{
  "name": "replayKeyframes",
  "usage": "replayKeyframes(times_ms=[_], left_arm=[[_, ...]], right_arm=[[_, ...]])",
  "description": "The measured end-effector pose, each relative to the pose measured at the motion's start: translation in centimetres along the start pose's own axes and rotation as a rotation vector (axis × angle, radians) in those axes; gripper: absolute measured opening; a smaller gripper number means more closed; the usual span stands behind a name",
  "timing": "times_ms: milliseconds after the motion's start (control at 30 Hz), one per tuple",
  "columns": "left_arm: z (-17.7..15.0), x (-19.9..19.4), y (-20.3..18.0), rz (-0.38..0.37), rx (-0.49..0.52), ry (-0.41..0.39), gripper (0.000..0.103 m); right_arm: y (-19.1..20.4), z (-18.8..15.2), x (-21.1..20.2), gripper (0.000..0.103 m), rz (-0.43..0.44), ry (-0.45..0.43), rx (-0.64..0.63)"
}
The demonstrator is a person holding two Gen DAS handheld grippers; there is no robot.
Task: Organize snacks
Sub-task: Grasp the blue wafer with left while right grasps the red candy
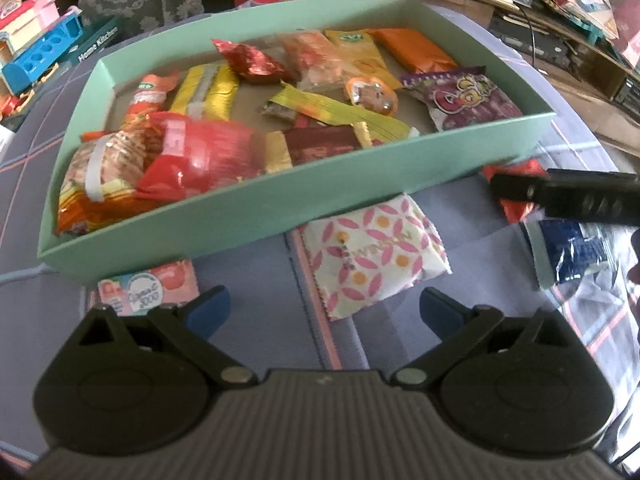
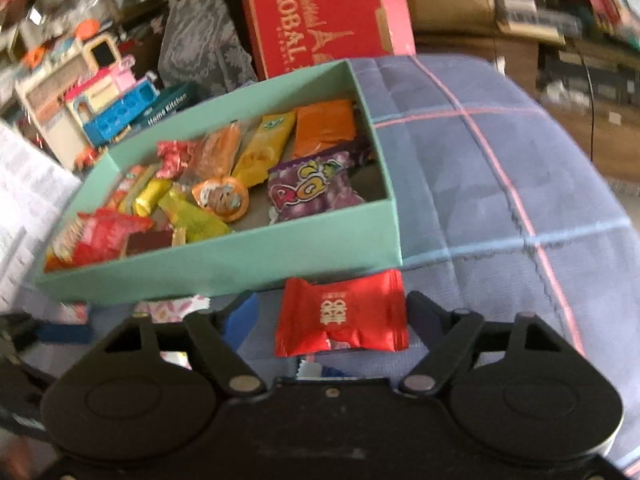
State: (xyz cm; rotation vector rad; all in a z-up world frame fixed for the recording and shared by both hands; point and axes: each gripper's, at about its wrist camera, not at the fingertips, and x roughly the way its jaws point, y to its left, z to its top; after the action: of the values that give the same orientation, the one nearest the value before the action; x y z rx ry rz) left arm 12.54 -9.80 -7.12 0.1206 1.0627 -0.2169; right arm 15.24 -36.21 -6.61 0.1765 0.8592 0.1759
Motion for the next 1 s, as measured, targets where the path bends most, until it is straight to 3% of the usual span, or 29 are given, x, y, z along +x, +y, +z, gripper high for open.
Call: replayKeyframes(times_ms=[67, 133, 433, 600, 867, 1000], left_arm=[[0.1, 0.0, -0.1, -0.001, 0.001, -0.002, 0.103], [0.2, 0.0, -0.5, -0.008, 0.007, -0.004, 0.103], [1.3, -0.2, -6.1, -0.108, 0.144, -0.037, 0.103], [2.1, -0.5, -11.1, -0.207, 0.318, -0.082, 0.103], [2.2, 0.6, -17.8, -0.285, 0.6, -0.111, 0.102], [1.5, 1.4, -19.6, -0.313, 0.685, -0.093, 0.073]], right_arm=[[1.1, -0.3, 0.0, 0.051, -0.038, -0.001, -0.078], [1.3, -0.4, -0.2, 0.041, -0.036, 0.009, -0.106], [-3.3, 0.1, -3.3, 0.024, -0.003, -0.022, 0.051], [-6.0, -0.4, -4.8, 0.023, -0.01, -0.029, 0.104], [-11.5, -2.3, -6.4, 0.023, 0.028, -0.004, 0.281], [-13.1, -3.0, -6.8, 0.023, 0.052, -0.002, 0.343]])
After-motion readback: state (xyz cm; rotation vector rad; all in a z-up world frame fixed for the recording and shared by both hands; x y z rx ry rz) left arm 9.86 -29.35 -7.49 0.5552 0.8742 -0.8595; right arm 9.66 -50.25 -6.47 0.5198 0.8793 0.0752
